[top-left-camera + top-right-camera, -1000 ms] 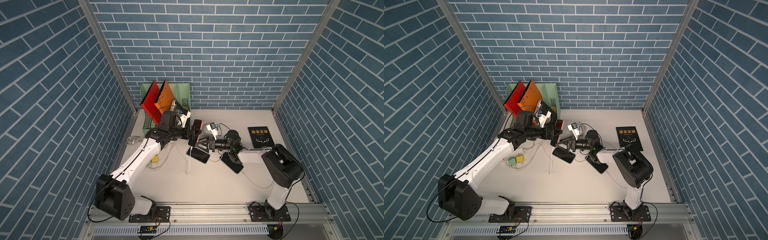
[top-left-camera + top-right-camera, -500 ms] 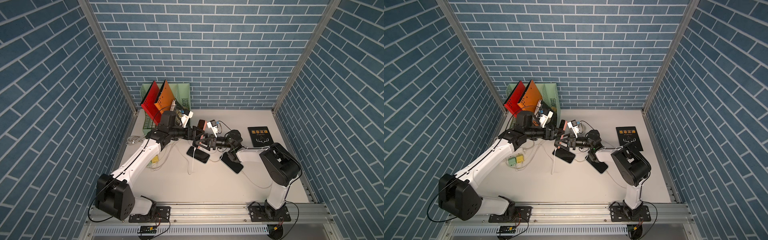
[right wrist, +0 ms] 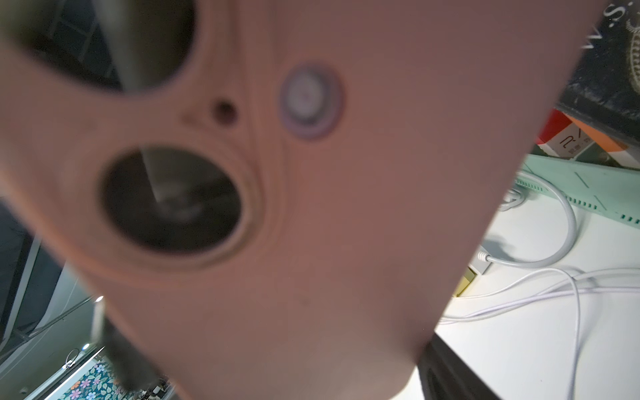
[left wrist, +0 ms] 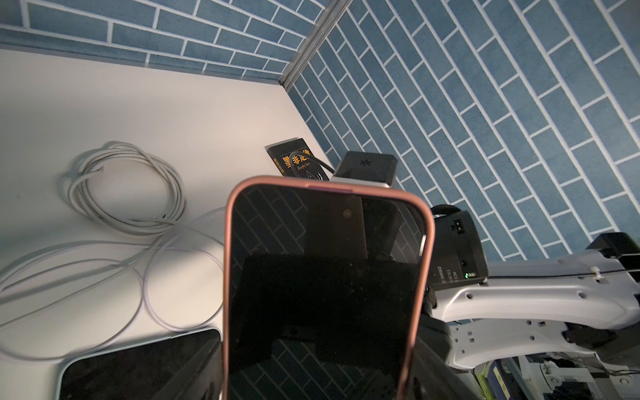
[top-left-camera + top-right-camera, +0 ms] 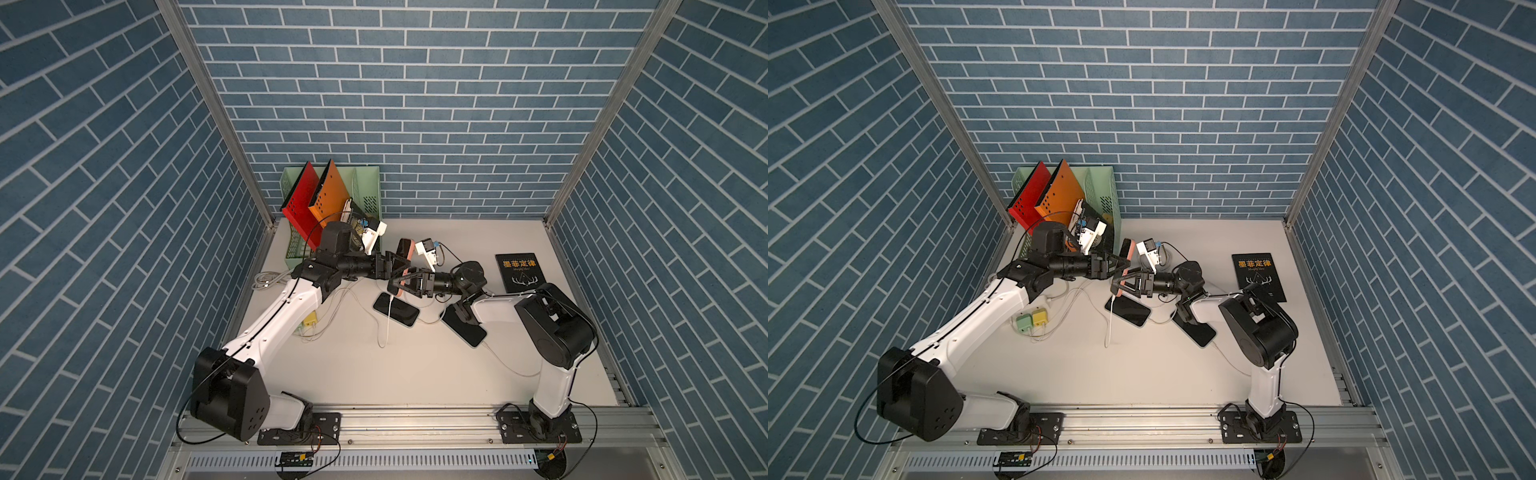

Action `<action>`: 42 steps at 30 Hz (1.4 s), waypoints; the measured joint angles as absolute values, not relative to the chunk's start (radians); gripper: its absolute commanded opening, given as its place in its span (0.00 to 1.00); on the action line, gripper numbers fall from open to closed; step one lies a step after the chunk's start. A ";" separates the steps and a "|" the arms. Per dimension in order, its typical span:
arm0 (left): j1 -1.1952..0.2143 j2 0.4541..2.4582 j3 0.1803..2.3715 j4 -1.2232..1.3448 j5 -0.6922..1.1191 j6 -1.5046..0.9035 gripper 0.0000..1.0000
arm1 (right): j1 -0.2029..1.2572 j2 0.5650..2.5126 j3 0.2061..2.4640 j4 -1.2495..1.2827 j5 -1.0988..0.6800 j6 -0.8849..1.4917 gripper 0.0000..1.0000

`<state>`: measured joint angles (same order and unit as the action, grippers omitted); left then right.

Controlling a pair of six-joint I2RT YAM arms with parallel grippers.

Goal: Unplug the charging cable from the phone
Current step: Pick up the phone at the center of the board, then remove the charging cable from the phone.

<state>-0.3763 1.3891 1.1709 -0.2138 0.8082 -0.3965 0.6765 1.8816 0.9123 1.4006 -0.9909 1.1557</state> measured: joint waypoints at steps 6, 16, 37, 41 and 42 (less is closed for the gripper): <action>-0.373 1.389 1.170 -0.212 0.802 -0.398 0.00 | 0.677 1.888 0.919 1.398 -0.988 1.156 0.86; -0.367 1.389 1.188 -0.327 0.532 -0.385 0.00 | 0.678 1.854 0.894 1.151 -0.923 1.007 0.91; -0.364 1.336 1.210 -0.356 0.137 -0.563 0.00 | 0.886 1.734 0.891 0.685 -0.460 0.629 0.73; -0.364 1.322 1.202 -0.355 0.127 -0.572 0.00 | 0.913 1.734 0.909 0.681 -0.414 0.619 0.70; -0.364 1.320 1.200 -0.355 0.125 -0.573 0.00 | 0.920 1.735 0.913 0.681 -0.405 0.619 0.69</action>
